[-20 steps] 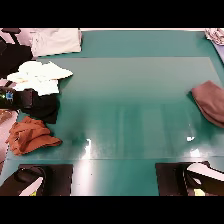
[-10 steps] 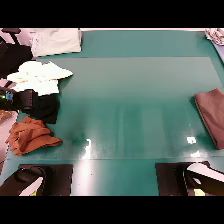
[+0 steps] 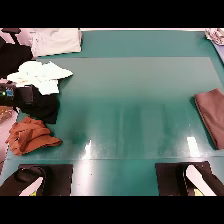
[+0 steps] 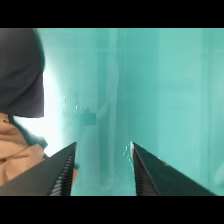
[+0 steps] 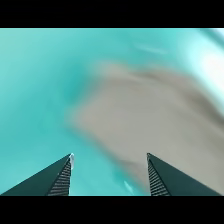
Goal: Fold the shirts.
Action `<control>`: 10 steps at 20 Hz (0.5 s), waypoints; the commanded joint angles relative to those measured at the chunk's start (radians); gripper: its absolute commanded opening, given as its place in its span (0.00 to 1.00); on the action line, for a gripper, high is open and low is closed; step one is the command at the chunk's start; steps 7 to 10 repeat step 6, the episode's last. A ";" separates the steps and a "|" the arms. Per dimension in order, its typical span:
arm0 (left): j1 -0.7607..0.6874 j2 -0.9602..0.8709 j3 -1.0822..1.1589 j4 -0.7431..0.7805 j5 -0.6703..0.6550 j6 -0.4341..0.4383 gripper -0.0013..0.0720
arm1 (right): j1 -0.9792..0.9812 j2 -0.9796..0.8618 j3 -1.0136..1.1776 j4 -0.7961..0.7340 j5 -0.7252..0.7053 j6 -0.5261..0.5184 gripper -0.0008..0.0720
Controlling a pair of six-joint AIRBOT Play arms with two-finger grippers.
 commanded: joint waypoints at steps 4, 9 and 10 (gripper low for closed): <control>0.001 0.001 0.001 0.000 0.037 0.001 0.60 | 0.617 0.292 -0.286 0.092 -0.237 -0.010 0.73; 0.001 0.001 0.001 0.000 0.037 0.001 0.60 | 0.746 0.362 -0.365 0.092 -0.316 -0.010 0.73; 0.001 0.001 0.001 0.000 0.037 0.001 0.60 | 0.746 0.362 -0.365 0.092 -0.316 -0.010 0.73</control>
